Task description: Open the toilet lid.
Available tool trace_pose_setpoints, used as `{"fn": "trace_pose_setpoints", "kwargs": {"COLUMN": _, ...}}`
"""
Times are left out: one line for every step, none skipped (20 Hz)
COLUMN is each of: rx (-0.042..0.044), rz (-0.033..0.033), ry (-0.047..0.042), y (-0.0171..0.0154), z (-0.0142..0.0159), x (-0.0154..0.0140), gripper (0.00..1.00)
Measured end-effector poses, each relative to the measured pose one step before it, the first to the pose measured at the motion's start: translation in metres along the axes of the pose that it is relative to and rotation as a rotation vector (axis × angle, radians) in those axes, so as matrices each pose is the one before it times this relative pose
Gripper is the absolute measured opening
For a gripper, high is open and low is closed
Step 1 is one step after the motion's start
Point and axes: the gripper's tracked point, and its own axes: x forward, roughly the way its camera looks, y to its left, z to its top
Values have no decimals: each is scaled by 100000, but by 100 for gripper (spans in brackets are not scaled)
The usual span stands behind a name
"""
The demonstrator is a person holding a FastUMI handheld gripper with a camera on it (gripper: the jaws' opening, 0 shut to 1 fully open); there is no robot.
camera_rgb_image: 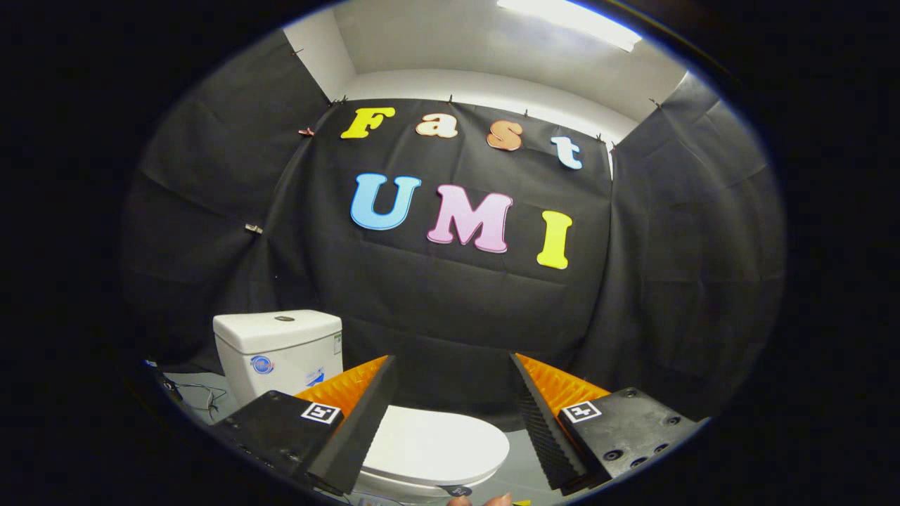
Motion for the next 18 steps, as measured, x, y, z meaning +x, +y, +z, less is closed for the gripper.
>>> {"fn": "trace_pose_setpoints", "kwargs": {"rx": 2146, "rz": 1183, "ry": 2195, "y": 48, "z": -1355, "x": 220, "gripper": 98}}
{"fn": "trace_pose_setpoints", "kwargs": {"rx": 2528, "rz": 733, "ry": 1841, "y": -239, "z": -1369, "x": -9, "gripper": 98}}
{"fn": "trace_pose_setpoints", "kwargs": {"rx": 2996, "rz": 720, "ry": 1855, "y": -276, "z": -1169, "x": 256, "gripper": 98}}
{"fn": "trace_pose_setpoints", "kwargs": {"rx": 3199, "rz": 452, "ry": 1831, "y": -438, "z": -1049, "x": 184, "gripper": 98}}
{"fn": "trace_pose_setpoints", "kwargs": {"rx": 3784, "rz": 183, "ry": 1478, "y": -591, "z": -1050, "x": 140, "gripper": 98}}
{"fn": "trace_pose_setpoints", "kwargs": {"rx": 4104, "rz": 325, "ry": 1484, "y": -580, "z": -1150, "x": 44, "gripper": 98}}
{"fn": "trace_pose_setpoints", "kwargs": {"rx": 3672, "rz": -47, "ry": 1616, "y": -645, "z": -1086, "x": 287, "gripper": 98}}
{"fn": "trace_pose_setpoints", "kwargs": {"rx": 3569, "rz": -321, "ry": 1932, "y": -968, "z": -1405, "x": 312, "gripper": 98}}
{"fn": "trace_pose_setpoints", "kwargs": {"rx": 4026, "rz": -414, "ry": 2078, "y": -949, "z": -1093, "x": 390, "gripper": 98}}
{"fn": "trace_pose_setpoints", "kwargs": {"rx": 4361, "rz": -954, "ry": 2706, "y": -1158, "z": -1159, "x": 665, "gripper": 99}}
{"fn": "trace_pose_setpoints", "kwargs": {"rx": 5440, "rz": -242, "ry": 3149, "y": -1026, "z": -1248, "x": 161, "gripper": 99}}
{"fn": "trace_pose_setpoints", "kwargs": {"rx": 5703, "rz": -344, "ry": 3206, "y": -1220, "z": -1176, "x": 369, "gripper": 98}}
{"fn": "trace_pose_setpoints", "kwargs": {"rx": 5947, "rz": -215, "ry": 3071, "y": -1088, "z": -991, "x": 491, "gripper": 99}}
{"fn": "trace_pose_setpoints", "kwargs": {"rx": 6212, "rz": 222, "ry": 2943, "y": -1212, "z": -1024, "x": 447, "gripper": 99}}
{"fn": "trace_pose_setpoints", "kwargs": {"rx": 5906, "rz": -646, "ry": 3369, "y": -1014, "z": -1006, "x": 622, "gripper": 98}}
{"fn": "trace_pose_setpoints", "kwargs": {"rx": 6237, "rz": -542, "ry": 3416, "y": -1279, "z": -1026, "x": 615, "gripper": 99}}
{"fn": "trace_pose_setpoints", "kwargs": {"rx": 6119, "rz": -500, "ry": 2988, "y": -1174, "z": -959, "x": 577, "gripper": 98}}
{"fn": "trace_pose_setpoints", "kwargs": {"rx": 5811, "rz": -625, "ry": 3558, "y": -1357, "z": -1054, "x": 717, "gripper": 98}}
